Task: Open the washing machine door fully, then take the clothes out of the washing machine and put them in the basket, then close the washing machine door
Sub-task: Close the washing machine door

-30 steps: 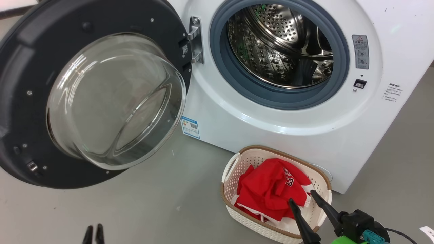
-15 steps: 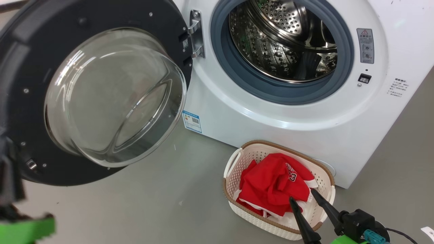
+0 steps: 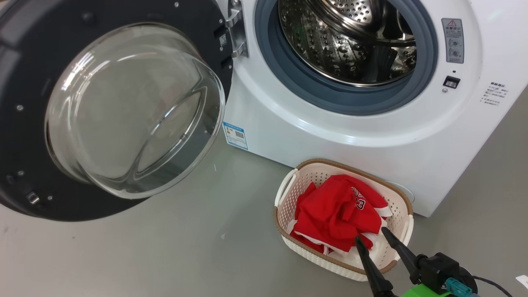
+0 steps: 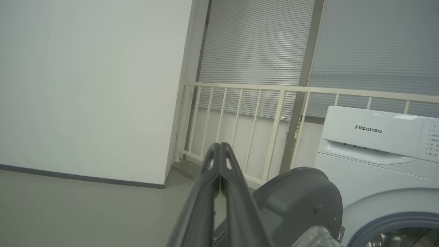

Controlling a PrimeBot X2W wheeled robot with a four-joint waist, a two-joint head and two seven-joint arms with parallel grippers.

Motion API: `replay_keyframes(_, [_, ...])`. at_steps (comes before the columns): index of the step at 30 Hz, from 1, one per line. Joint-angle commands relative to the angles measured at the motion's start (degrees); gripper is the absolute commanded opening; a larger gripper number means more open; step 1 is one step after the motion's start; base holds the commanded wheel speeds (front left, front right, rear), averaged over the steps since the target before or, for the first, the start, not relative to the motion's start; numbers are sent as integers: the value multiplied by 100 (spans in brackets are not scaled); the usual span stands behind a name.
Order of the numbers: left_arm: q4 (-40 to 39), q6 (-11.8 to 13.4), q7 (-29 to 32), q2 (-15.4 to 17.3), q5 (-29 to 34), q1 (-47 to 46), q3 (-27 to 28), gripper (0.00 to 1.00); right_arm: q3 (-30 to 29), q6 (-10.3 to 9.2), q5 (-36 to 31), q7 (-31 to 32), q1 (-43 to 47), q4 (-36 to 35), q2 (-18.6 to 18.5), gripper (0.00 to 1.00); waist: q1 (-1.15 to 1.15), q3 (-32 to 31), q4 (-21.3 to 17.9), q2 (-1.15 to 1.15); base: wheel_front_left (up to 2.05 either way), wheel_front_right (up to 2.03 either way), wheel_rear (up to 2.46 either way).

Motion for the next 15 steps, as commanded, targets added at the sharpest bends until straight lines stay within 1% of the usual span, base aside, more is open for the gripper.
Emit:
replay_keyframes(1, [350,-31,337,484,-498,-475,111,0,96,28,-50,-37,-84,-154,-5,100,0,83,12,0,0,0,0])
replay_keyframes(3, [925,-31,797,649,-925,-781,15,0,74,28,-74,-37,-92,-167,-6,100,0,153,25,0,0,0,0])
replay_keyframes(4, [925,-31,797,649,-925,-781,15,0,74,28,-74,-37,-92,-167,-6,100,0,153,25,0,0,0,0])
replay_keyframes(6, [1420,-32,1146,780,-1273,-1059,-61,0,56,28,-98,-37,-111,-176,-10,100,0,221,34,0,0,0,0])
replay_keyframes(7, [1638,-32,1363,815,-1460,-1180,-117,0,49,28,-109,-37,-119,-178,-10,100,0,240,38,0,0,0,0])
replay_keyframes(8, [1965,-32,1735,894,-1790,-1384,-224,0,38,28,-129,-37,-132,-184,-10,100,0,289,46,0,0,0,0])
replay_keyframes(10, [2210,-32,2149,969,-2123,-1545,-329,0,25,28,-143,-37,-142,-188,-12,100,0,341,57,0,0,0,0])
replay_keyframes(13, [2440,-32,2673,1116,-2439,-1663,-594,0,11,28,-167,-37,-165,-198,-23,100,0,409,66,0,0,0,0])
replay_keyframes(15, [2601,-32,2929,1180,-2648,-1727,-678,0,11,28,-176,-37,-167,-204,-27,100,0,436,68,0,0,0,0])
